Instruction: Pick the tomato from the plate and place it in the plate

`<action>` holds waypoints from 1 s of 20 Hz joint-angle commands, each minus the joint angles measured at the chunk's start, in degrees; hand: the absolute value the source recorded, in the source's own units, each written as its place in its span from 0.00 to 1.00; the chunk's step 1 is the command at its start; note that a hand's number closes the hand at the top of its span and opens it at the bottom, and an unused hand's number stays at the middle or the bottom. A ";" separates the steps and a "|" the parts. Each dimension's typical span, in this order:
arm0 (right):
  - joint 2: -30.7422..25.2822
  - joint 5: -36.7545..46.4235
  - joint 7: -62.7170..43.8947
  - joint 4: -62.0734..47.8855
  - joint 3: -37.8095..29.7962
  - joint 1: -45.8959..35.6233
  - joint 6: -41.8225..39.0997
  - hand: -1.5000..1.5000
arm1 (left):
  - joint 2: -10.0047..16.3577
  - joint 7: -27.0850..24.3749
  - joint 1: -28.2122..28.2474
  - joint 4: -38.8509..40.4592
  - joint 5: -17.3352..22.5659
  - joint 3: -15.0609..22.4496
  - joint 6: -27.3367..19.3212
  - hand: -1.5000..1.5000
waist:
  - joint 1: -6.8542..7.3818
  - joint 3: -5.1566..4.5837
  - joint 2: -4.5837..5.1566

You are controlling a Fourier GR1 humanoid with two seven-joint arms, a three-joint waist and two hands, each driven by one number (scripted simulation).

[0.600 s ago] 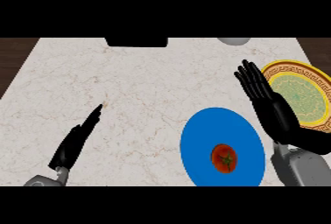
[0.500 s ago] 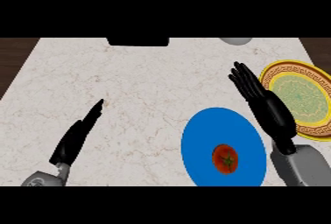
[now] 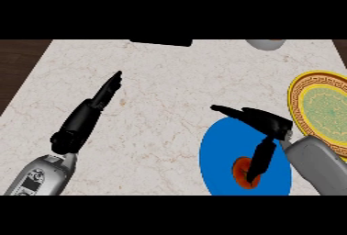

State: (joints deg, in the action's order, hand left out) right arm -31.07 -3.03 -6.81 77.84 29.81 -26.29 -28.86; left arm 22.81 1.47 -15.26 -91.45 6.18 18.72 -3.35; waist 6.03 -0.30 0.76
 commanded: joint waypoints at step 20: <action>12.00 2.12 -37.55 -0.97 6.31 -18.78 -31.28 0.00 | 2.39 -6.40 6.42 -0.93 2.42 -8.96 5.44 0.50 | -5.96 0.16 -1.20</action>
State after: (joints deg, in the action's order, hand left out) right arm -21.52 4.26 -33.32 77.55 37.48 -43.00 -52.79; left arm 24.82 -3.71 -11.50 -91.30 8.21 10.48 1.08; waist 0.08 -0.10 -0.23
